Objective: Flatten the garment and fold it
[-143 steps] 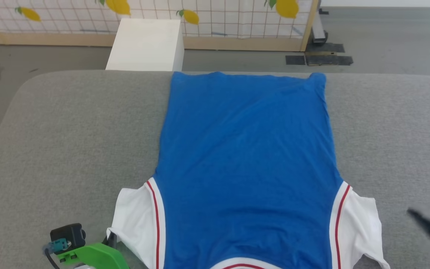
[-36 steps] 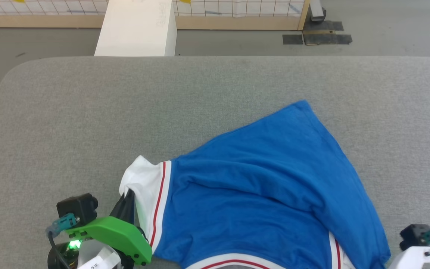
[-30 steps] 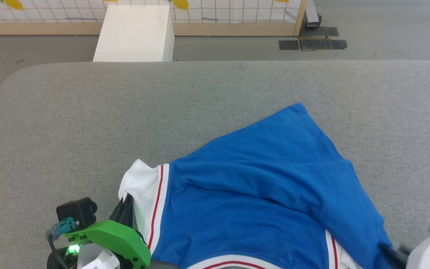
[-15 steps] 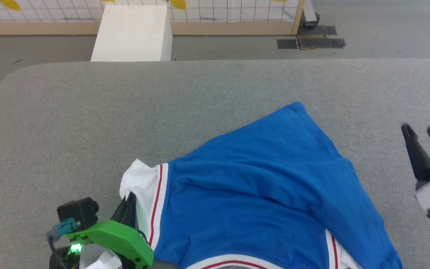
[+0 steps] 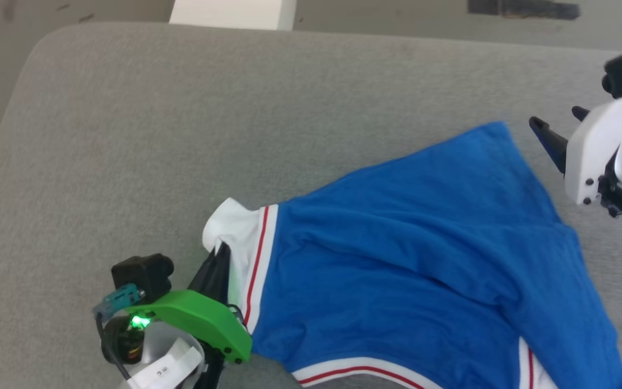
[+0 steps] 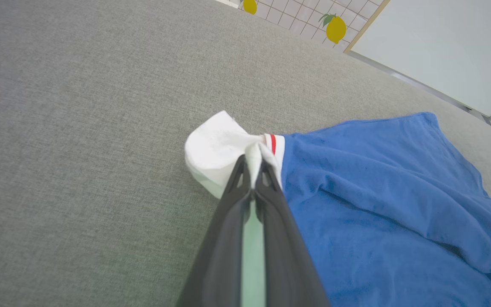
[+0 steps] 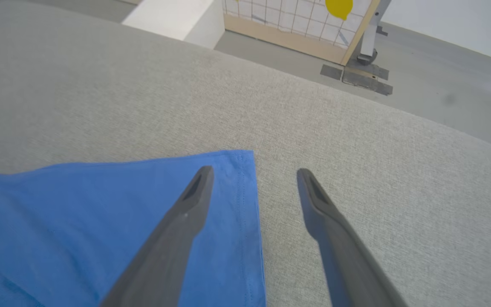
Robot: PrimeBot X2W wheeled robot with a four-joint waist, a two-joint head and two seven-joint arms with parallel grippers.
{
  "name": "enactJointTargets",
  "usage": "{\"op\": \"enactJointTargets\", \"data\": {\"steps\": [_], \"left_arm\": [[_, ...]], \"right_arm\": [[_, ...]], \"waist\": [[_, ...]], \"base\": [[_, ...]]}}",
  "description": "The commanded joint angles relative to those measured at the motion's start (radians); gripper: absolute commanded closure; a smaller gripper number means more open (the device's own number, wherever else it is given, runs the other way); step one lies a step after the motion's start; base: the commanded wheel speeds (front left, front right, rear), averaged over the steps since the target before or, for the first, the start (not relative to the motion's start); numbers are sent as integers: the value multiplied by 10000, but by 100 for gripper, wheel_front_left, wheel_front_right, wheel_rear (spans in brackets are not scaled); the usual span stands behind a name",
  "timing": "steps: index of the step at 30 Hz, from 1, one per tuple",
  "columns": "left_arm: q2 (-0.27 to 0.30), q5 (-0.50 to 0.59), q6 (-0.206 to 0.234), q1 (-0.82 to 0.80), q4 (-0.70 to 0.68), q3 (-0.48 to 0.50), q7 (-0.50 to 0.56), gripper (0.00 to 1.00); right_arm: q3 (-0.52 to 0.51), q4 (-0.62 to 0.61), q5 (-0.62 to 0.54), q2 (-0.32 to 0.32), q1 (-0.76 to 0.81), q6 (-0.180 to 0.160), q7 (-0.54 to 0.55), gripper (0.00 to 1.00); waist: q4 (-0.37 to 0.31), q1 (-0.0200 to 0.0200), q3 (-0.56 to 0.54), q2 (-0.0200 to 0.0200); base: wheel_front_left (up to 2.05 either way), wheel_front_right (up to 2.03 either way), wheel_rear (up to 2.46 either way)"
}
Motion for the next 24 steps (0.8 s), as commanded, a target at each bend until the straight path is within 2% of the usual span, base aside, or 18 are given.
{"op": "enactJointTargets", "data": {"steps": [1,4,8,14,20,21,22,24], "left_arm": [[-100,53,-110,-220,73,-56,-105,100],[-250,53,-226,-379,224,-222,-215,100],[-390,-1,-383,-608,445,-321,-361,100],[-538,-40,-518,-817,716,-401,-582,100],[-593,-56,-568,-960,955,-424,-705,100],[-592,-55,-570,-1000,1024,-425,-723,100],[-586,-51,-572,-1014,1045,-424,-731,100],[-553,-54,-558,-1021,1097,-392,-745,100]], "right_arm": [[250,228,-147,-177,-348,35,538,0],[823,594,-399,-565,-921,35,1848,0],[1241,883,-823,-943,-1408,35,2828,0],[1837,1052,-946,-1091,-1495,35,3518,0],[2414,1033,-372,-1282,-1251,35,4087,0],[2283,1030,-228,-1320,-1230,35,4250,80],[2173,1012,-176,-1312,-1224,35,4242,100],[1962,972,-56,-1270,-1181,35,4163,100]], "waist": [[898,0,897,-1],[1253,0,1275,-1],[1548,0,1620,-1],[1708,0,1938,-1],[1651,0,2037,-1],[1597,0,1990,-1],[1564,0,1953,-1],[1458,0,1808,-1]], "base": [[0,0,0],[0,0,0],[0,0,0],[0,0,0],[0,0,0],[0,0,0],[0,0,0],[0,0,0]]}}
